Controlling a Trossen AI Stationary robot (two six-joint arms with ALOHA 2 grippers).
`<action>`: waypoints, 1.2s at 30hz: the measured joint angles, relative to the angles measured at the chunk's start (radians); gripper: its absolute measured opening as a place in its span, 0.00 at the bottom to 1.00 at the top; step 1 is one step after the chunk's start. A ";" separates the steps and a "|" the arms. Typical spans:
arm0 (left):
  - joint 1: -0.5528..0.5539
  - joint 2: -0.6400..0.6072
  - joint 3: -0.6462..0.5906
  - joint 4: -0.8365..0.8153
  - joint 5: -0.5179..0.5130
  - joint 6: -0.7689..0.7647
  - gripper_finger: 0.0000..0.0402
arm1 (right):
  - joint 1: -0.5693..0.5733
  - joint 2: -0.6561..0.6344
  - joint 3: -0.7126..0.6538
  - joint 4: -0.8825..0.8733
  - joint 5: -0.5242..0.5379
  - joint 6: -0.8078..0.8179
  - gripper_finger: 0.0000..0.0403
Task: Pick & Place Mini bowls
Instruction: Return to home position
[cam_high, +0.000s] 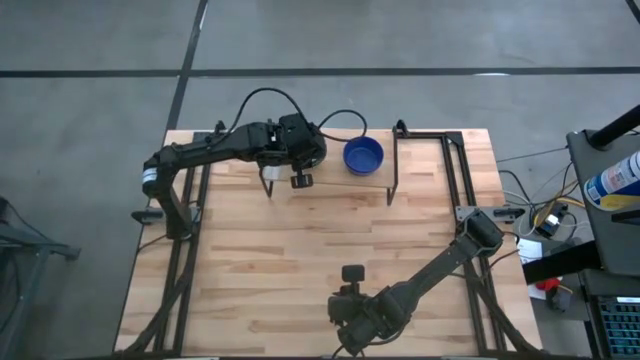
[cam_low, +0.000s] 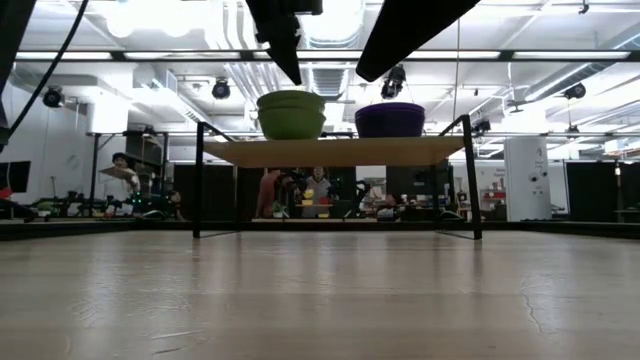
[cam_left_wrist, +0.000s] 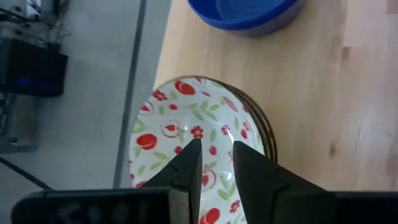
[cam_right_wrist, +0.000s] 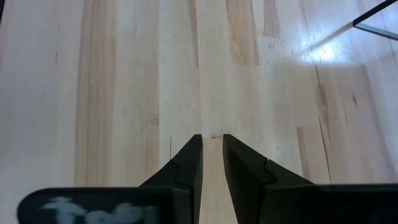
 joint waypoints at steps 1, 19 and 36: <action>-0.001 0.000 0.006 0.000 -0.005 0.003 0.22 | 0.000 0.000 0.000 0.000 0.000 0.000 0.15; -0.052 -0.143 -0.068 -0.021 0.256 -0.136 0.00 | 0.002 -0.004 -0.002 -0.068 0.121 -0.060 0.02; -0.210 -0.630 -0.723 0.526 0.375 -0.167 0.00 | -0.021 -0.150 -0.197 0.254 0.106 -0.259 0.02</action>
